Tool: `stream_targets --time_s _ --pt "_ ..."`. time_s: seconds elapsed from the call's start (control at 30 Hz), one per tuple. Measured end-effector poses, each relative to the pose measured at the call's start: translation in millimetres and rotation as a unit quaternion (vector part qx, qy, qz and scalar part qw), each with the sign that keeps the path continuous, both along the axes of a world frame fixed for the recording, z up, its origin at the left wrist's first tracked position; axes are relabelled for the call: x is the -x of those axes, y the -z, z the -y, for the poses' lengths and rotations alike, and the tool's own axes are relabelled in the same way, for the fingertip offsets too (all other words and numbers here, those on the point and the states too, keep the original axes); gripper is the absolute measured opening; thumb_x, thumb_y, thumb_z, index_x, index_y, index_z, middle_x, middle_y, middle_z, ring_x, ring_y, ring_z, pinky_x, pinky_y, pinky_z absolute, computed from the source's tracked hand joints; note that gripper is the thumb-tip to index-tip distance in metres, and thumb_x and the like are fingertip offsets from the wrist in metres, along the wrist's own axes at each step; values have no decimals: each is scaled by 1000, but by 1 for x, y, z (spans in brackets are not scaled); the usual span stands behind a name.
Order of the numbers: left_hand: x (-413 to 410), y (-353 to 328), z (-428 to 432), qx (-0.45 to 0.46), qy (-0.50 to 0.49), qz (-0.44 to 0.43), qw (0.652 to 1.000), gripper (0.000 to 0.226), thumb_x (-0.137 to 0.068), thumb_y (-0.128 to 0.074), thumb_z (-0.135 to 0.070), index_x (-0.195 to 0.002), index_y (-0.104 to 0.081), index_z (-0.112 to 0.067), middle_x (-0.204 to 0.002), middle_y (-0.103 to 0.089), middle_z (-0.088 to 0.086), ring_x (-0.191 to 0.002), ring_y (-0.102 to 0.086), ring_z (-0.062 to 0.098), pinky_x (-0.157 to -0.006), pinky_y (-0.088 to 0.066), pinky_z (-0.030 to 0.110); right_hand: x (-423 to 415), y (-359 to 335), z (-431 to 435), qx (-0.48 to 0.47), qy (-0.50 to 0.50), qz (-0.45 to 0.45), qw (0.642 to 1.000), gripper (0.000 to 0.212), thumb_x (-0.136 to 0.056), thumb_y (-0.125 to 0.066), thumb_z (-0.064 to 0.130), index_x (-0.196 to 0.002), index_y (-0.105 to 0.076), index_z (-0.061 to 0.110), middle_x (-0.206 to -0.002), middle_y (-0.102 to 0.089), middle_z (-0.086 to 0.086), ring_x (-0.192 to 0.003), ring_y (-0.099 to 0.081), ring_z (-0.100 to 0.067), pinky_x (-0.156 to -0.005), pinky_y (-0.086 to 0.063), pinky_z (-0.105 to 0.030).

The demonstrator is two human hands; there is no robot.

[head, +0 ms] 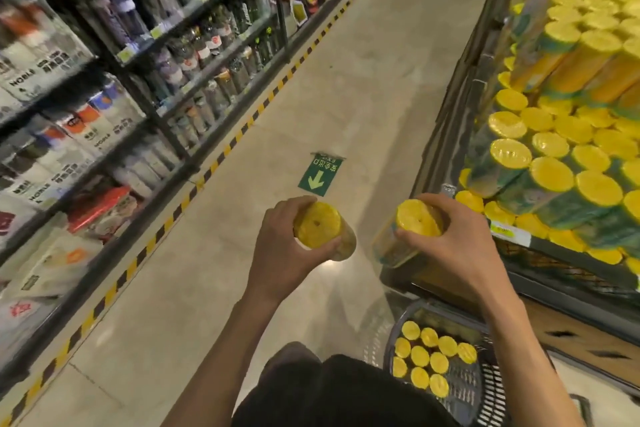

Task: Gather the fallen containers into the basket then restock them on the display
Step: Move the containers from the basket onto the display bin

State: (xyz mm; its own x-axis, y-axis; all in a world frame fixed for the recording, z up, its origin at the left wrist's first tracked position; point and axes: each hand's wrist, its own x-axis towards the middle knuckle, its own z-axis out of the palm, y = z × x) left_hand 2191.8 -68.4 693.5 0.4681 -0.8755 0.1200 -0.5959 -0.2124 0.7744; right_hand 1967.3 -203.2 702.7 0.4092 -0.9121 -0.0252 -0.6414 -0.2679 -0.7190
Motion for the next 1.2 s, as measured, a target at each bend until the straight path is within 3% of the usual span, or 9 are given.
stream_targets --time_s 0.33,0.43,0.6,0.7,0.87,1.03,1.2 --pt "-85 3 160 7 165 -6 986 71 -62 -79 -57 -125 -54 -34 -118 -55 -16 -106 -50 8 -84 -53 39 -62 -12 66 -3 145 -37 989 71 -63 -84 52 -126 -62 27 -111 -62 13 -100 -55 -6 -81 -41 -21" --pt "-103 -6 216 1 243 -5 970 69 -64 -84 -50 -124 -54 -36 -119 -54 -18 -110 -49 8 -89 -51 39 -74 -21 85 -15 218 -35 975 70 -63 -86 50 -125 -61 29 -106 -58 15 -96 -53 -4 -77 -38 -19" --pt "-110 -32 302 14 380 46 924 62 -65 -85 -46 -117 -53 -38 -110 -52 -19 -103 -49 10 -86 -47 34 -78 -44 113 -15 310 -22 950 69 -64 -85 50 -125 -60 28 -113 -60 11 -102 -55 -9 -83 -42 -24" --pt "-96 -44 342 16 452 70 889 60 -66 -86 -45 -116 -58 -29 -107 -57 -14 -100 -52 13 -82 -45 29 -64 -53 125 -13 350 -34 936 69 -66 -85 49 -126 -61 25 -120 -64 4 -107 -58 -14 -85 -45 -28" --pt "-49 -57 395 17 541 87 836 64 -65 -79 -54 -119 -58 -26 -114 -61 -7 -104 -55 16 -85 -49 37 -25 -72 145 -13 387 -72 919 74 -68 -84 48 -132 -59 20 -134 -59 1 -118 -55 -16 -85 -41 -26" --pt "20 -72 438 16 583 121 803 68 -69 -81 -50 -126 -57 -21 -122 -61 -3 -112 -54 17 -84 -44 29 33 -91 172 -16 403 -98 910 76 -69 -84 47 -134 -58 17 -137 -57 -2 -122 -54 -20 -89 -44 -28" --pt "101 -84 477 20 606 160 779 71 -68 -79 -56 -125 -57 -20 -124 -62 1 -114 -55 20 -85 -46 34 110 -104 207 -5 389 -138 911 69 -71 -83 46 -130 -61 16 -132 -60 -2 -117 -56 -20 -86 -43 -28"
